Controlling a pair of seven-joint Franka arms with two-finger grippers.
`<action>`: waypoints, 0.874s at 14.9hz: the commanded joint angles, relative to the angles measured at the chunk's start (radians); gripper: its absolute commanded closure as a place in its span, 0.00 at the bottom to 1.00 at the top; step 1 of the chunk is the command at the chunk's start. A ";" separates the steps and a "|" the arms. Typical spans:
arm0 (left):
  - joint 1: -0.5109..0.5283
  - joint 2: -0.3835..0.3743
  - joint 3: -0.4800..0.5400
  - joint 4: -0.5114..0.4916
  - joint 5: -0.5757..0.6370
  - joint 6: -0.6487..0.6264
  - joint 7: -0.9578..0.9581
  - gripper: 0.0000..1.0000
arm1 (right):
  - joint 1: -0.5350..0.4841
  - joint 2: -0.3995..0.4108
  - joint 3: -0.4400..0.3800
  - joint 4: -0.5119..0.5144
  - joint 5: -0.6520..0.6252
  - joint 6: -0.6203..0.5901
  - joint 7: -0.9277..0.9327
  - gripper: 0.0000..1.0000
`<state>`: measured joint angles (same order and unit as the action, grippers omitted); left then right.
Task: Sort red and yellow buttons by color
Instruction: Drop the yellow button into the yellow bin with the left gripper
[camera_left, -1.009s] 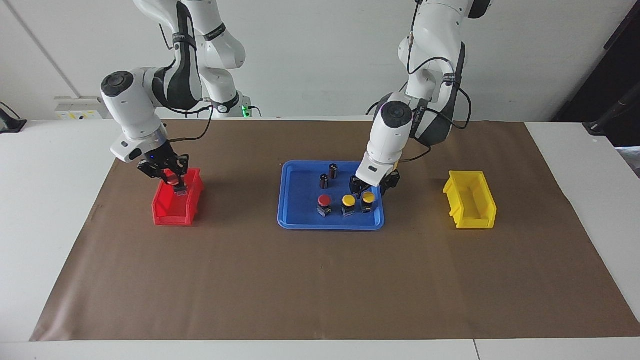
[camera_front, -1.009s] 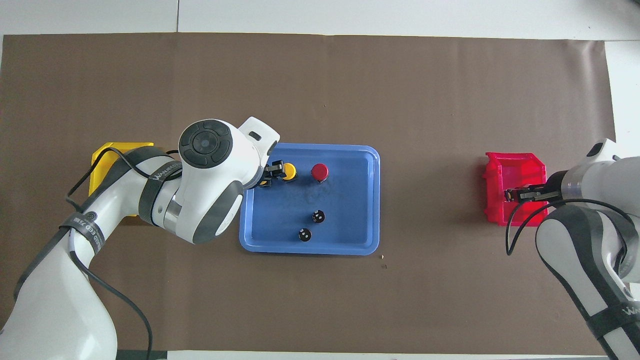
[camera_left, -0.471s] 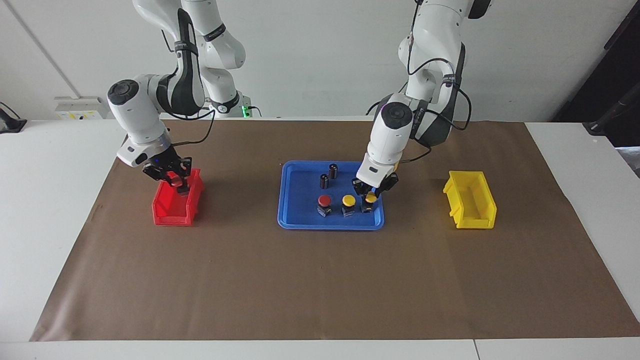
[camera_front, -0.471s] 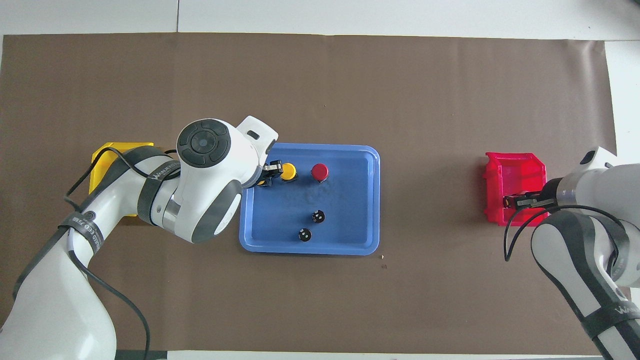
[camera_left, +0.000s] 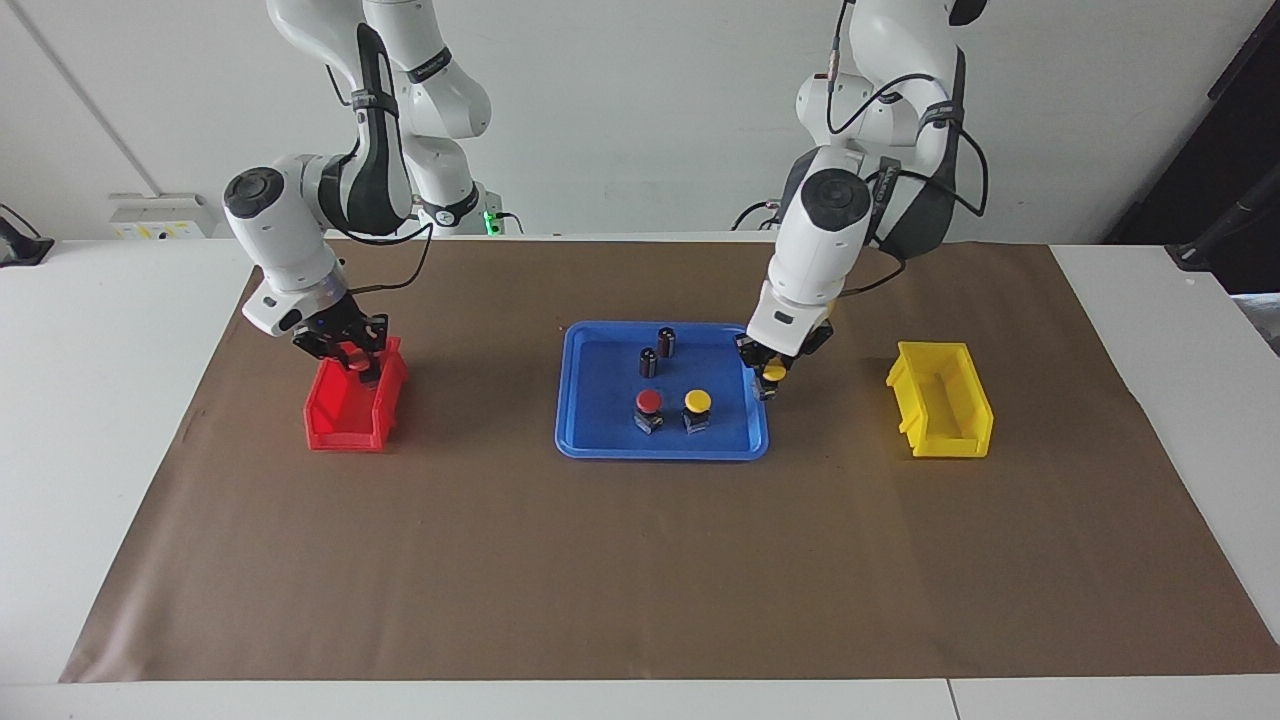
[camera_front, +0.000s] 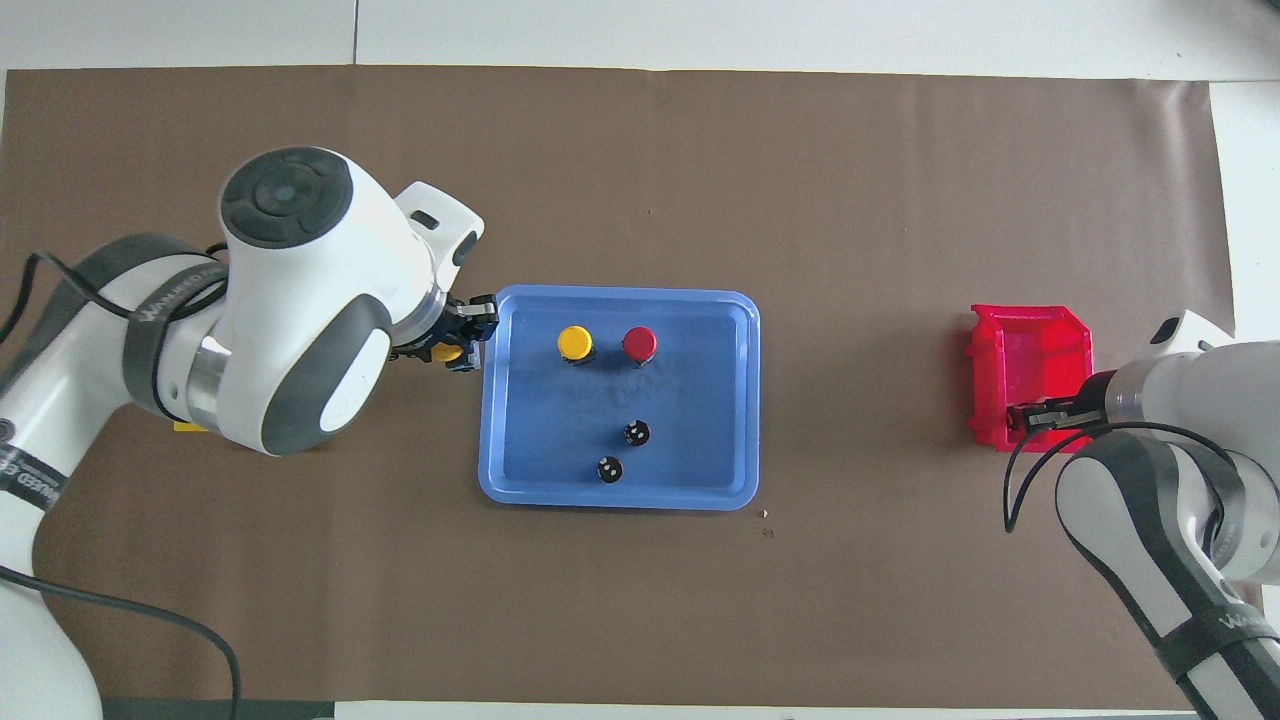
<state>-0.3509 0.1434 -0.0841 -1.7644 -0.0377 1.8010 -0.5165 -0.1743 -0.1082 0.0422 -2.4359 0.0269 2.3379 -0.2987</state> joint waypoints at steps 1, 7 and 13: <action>0.143 -0.037 0.006 0.019 -0.051 -0.097 0.255 0.98 | -0.019 -0.022 0.007 -0.009 0.002 0.000 -0.037 0.40; 0.349 -0.056 0.017 -0.024 0.035 -0.101 0.496 0.97 | 0.038 0.085 0.021 0.401 -0.036 -0.392 0.042 0.30; 0.405 -0.162 0.018 -0.281 0.078 0.122 0.541 0.98 | 0.451 0.292 0.021 0.680 -0.022 -0.319 0.696 0.29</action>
<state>0.0524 0.0693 -0.0591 -1.9056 0.0145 1.8395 0.0192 0.1799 0.0603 0.0660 -1.8917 0.0088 2.0109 0.2218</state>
